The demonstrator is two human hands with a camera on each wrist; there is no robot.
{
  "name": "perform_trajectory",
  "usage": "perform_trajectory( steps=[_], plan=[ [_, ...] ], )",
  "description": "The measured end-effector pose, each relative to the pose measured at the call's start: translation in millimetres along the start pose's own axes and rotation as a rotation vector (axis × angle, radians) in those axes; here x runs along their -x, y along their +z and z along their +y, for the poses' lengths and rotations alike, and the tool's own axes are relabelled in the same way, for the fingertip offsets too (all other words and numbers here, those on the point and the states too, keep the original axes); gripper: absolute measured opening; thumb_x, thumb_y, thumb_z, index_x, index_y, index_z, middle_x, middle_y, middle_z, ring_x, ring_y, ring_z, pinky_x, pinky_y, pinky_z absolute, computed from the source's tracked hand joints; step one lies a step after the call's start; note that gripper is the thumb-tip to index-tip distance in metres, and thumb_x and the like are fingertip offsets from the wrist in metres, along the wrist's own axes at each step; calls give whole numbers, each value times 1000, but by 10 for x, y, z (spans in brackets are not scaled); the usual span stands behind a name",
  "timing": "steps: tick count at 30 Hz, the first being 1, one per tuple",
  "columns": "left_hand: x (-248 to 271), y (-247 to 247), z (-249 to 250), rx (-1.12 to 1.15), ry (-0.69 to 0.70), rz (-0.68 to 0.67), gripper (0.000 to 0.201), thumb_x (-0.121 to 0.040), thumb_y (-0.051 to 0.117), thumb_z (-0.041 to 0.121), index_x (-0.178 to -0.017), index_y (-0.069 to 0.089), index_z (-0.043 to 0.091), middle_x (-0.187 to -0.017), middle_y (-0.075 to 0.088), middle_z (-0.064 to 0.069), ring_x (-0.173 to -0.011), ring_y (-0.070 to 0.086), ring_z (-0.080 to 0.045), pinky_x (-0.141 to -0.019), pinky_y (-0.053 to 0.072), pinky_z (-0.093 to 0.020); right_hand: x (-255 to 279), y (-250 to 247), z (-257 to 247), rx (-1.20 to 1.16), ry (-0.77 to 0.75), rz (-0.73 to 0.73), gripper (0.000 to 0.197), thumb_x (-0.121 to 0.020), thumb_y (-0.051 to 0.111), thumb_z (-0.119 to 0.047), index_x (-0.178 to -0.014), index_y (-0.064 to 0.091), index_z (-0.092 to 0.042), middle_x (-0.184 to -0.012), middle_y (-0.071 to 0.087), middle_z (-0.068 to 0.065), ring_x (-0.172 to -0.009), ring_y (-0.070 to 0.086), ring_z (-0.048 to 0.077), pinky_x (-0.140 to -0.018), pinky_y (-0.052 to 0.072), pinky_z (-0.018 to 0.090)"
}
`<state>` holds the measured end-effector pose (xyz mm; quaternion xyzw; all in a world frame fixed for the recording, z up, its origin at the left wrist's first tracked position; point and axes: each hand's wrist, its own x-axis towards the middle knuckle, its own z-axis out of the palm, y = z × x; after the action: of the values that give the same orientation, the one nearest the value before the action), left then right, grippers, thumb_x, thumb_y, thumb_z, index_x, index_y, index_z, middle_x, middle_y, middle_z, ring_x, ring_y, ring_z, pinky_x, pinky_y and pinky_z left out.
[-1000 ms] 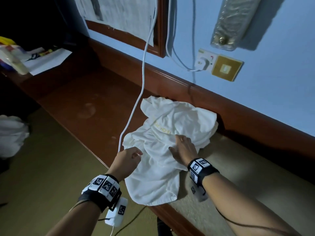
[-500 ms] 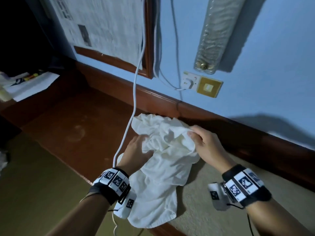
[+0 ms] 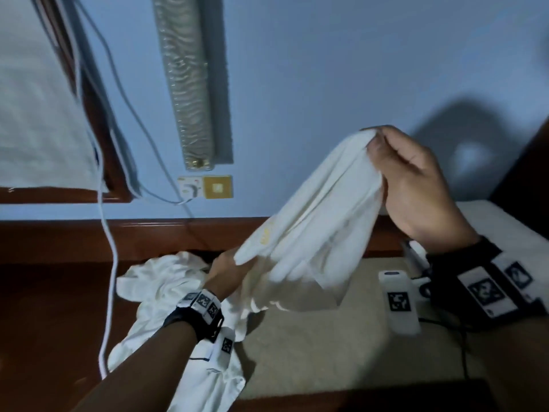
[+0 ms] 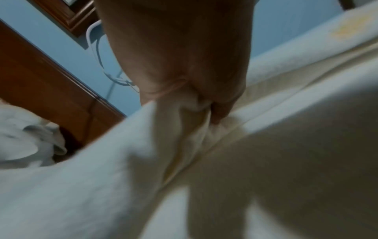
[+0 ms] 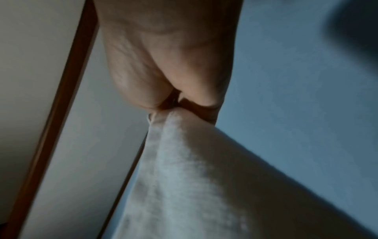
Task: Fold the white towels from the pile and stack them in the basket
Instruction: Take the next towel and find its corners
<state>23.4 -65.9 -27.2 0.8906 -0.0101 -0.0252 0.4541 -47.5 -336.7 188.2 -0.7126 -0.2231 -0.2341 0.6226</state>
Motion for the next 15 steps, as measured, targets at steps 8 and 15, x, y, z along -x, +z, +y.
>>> perform_trajectory(
  steps=[8,15],
  plan=[
    [278,-240,1379,-15,394,-23,23,-70,52,24,-86,68,23,-85,74,2,-86,69,-18,-78,54,-36,512,-1180,331,559,246,-6,9,-92,67,-22,-100,70,-26,-93,70,-15,-88,66,5,-88,53,41],
    [738,-97,2961,-259,568,-126,14,-79,65,20,-86,68,31,-85,75,8,-81,69,-9,-71,55,-28,609,-777,45,540,194,-345,46,-91,70,-53,-129,58,-30,-124,67,-16,-114,64,-1,-98,54,36]
  ],
)
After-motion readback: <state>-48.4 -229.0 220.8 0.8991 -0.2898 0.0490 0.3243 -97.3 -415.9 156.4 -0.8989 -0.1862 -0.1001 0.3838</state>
